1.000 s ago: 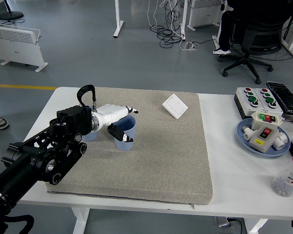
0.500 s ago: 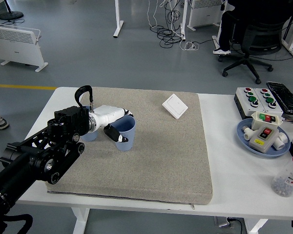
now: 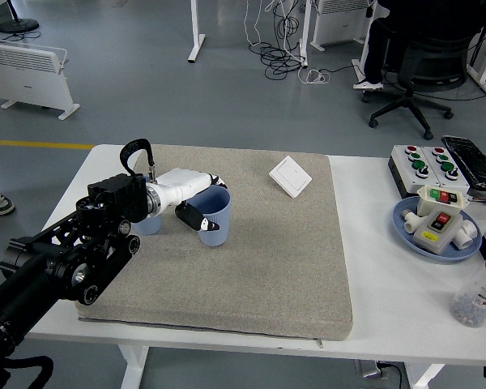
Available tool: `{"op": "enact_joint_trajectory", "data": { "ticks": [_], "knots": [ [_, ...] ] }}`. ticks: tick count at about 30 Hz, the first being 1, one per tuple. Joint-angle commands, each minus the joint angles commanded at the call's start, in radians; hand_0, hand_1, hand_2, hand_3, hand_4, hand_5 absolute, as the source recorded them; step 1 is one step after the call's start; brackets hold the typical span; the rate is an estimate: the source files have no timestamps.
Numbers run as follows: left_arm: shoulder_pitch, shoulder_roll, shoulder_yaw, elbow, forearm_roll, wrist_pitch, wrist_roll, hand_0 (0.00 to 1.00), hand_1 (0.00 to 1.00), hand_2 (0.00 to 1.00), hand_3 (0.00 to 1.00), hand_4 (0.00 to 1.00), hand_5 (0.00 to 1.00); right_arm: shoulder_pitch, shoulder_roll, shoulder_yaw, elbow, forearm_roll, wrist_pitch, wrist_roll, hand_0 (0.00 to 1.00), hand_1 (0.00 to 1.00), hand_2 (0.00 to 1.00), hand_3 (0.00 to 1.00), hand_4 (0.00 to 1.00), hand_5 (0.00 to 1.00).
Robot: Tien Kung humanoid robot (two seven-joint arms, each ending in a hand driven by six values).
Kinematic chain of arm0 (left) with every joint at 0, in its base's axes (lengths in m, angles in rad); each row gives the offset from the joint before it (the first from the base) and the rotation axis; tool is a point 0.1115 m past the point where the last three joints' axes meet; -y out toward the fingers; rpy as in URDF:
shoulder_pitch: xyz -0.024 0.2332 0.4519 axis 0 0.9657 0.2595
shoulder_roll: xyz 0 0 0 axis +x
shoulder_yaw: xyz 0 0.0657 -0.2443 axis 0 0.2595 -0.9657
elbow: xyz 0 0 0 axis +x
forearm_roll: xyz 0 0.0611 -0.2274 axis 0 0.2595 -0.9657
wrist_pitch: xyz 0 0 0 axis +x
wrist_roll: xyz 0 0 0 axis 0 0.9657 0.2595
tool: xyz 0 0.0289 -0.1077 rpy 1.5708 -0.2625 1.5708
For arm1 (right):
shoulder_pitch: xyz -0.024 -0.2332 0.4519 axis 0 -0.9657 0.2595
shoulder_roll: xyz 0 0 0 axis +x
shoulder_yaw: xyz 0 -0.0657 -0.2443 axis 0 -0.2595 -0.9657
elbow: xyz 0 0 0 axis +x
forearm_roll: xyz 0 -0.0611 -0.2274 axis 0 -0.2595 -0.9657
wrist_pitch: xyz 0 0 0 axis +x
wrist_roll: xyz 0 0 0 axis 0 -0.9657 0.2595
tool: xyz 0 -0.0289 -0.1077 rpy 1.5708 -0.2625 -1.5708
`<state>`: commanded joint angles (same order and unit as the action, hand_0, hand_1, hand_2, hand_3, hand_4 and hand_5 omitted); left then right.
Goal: Push cup pick cup insert cup
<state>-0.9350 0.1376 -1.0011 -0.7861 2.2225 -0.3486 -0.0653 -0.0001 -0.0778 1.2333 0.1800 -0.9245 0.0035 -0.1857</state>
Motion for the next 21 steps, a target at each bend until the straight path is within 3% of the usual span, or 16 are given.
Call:
{"op": "enact_joint_trajectory", "data": {
  "ticks": [6, 12, 16, 21],
  "knots": [
    [-0.008, 0.029, -0.015, -0.105, -0.012, -0.048, 0.041, 0.427, 0.521, 0.498, 0.477, 0.55, 0.039, 0.002, 0.0, 0.004, 0.0, 0.001, -0.001, 0.001, 0.692, 0.599, 0.624, 0.548, 0.109, 0.474],
    [-0.045, 0.077, -0.063, -0.233, -0.008, -0.09, 0.082, 0.453, 0.508, 0.486, 0.479, 0.54, 0.002, 0.003, 0.0, 0.012, 0.0, -0.002, -0.002, 0.001, 0.692, 0.599, 0.624, 0.548, 0.109, 0.473],
    [-0.079, 0.114, -0.091, -0.254, 0.012, -0.128, 0.104, 0.467, 0.512, 0.489, 0.48, 0.549, 0.002, 0.004, -0.001, 0.017, 0.0, -0.005, -0.003, 0.001, 0.692, 0.599, 0.621, 0.548, 0.109, 0.473],
    [-0.112, 0.163, -0.114, -0.229, 0.035, -0.16, 0.119, 0.469, 0.517, 0.491, 0.48, 0.548, 0.002, 0.005, -0.003, 0.023, 0.0, -0.007, -0.005, 0.0, 0.692, 0.599, 0.621, 0.548, 0.109, 0.473]
  ]
}}
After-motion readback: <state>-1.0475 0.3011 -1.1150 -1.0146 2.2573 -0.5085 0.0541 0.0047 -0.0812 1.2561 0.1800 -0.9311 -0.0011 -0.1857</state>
